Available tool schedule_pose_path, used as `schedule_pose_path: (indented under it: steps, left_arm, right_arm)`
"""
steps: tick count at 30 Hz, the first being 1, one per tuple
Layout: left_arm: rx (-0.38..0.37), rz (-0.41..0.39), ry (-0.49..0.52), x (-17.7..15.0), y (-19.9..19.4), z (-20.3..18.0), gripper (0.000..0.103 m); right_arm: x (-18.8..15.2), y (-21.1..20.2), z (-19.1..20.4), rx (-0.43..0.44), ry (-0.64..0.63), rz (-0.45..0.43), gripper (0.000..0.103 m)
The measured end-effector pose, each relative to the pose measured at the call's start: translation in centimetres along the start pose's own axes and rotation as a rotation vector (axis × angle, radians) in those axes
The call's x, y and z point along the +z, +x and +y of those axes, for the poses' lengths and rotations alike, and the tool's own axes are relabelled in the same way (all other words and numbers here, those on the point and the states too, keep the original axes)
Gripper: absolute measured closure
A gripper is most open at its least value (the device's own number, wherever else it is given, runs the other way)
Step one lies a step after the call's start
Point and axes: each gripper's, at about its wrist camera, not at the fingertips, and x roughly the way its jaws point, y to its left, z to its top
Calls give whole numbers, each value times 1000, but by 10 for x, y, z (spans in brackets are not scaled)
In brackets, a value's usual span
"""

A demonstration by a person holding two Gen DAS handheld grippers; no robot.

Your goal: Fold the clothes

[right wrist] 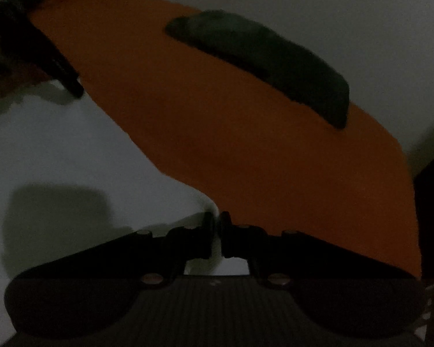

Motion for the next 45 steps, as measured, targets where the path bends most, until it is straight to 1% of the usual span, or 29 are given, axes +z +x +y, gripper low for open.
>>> schedule_pose_path:
  steps: [1, 3, 4, 5, 6, 7, 9, 10, 11, 13, 14, 16, 17, 19, 21, 23, 25, 27, 28, 29, 30, 32, 34, 38, 39, 42, 43, 44, 45]
  left_arm:
    - [-32, 30, 13, -3, -1, 2, 55]
    - [-24, 52, 49, -5, -3, 1, 59]
    - [-20, 57, 54, -6, -4, 0, 62]
    - [-22, 57, 41, -6, -4, 0, 72]
    - [-14, 48, 13, 0, 0, 1, 78]
    - [-19, 40, -12, 1, 1, -1, 92]
    - [-35, 24, -60, 3, 2, -5, 97]
    - [-43, 16, -84, 4, 2, -7, 98]
    - [-52, 8, -108, 4, 2, -9, 98]
    - [-87, 0, -162, 6, -3, 1, 97]
    - [-110, 6, -180, 7, -5, 4, 94]
    - [-100, -10, -163, 7, -14, 3, 86]
    - [-92, -19, -153, 7, -19, 3, 72]
    - [-104, -27, -110, 1, -26, -5, 62]
    - [-144, -21, -63, -4, -28, -17, 62]
    - [-156, -17, 16, -7, -31, -36, 57]
    - [-168, 29, 75, -15, -38, -61, 59]
    - [-185, 99, 83, -19, -40, -83, 61]
    - [-191, 136, 51, -20, -39, -91, 68]
    - [-196, 172, 14, -21, -39, -99, 70]
    - [-201, 209, -23, -22, -38, -107, 70]
    - [-175, 266, -60, -26, -32, -123, 70]
    - [-175, 263, -147, -29, -31, -128, 69]
    - [-215, 234, -323, -43, -38, -121, 59]
    - [-220, 224, -338, -46, -40, -122, 58]
    - [-199, 240, -314, -57, -42, -135, 61]
    - [-185, 240, -319, -62, -41, -138, 70]
    - [-169, 239, -328, -67, -41, -142, 86]
    - [-153, 237, -336, -72, -40, -145, 89]
  right_arm:
    - [-1, 2, 1, 35, 7, 12, 97]
    - [-5, 10, 4, 86, 14, 45, 95]
    - [-8, 8, 7, 77, -1, 43, 93]
    - [-10, 7, 9, 70, 1, 39, 91]
    - [-12, 6, 11, 68, 10, 37, 90]
    - [-9, 8, 11, 66, 14, 34, 89]
    - [3, 23, 10, 44, -4, 15, 89]
    - [7, 28, 11, 35, -20, -4, 90]
    - [10, 31, 13, 32, -32, -22, 96]
    - [13, 35, 14, 32, -22, -51, 95]
    - [13, 36, 15, 37, -17, -57, 96]
    - [13, 38, 17, 52, -7, -64, 96]
    - [11, 37, 17, 54, -3, -67, 96]
    - [6, 33, 17, 60, 9, -75, 95]
    - [4, 31, 16, 66, 26, -80, 95]
    - [4, 30, 15, 70, 37, -80, 95]
    - [4, 29, 14, 69, 36, -79, 95]
    - [4, 28, 13, 69, 36, -77, 95]
    - [4, 28, 13, 68, 36, -77, 95]
    - [4, 27, 13, 68, 35, -76, 95]
    - [4, 27, 12, 68, 35, -75, 95]
    - [4, 26, 12, 67, 35, -74, 95]
    - [4, 25, 11, 66, 34, -72, 95]
    - [5, 23, 10, 65, 33, -70, 95]
    - [5, 22, 10, 65, 33, -69, 95]
    - [7, 24, 8, 60, 34, -69, 95]
    - [7, 24, 7, 58, 34, -70, 95]
    - [8, 25, 6, 56, 34, -70, 95]
    - [9, 25, 6, 55, 35, -70, 95]
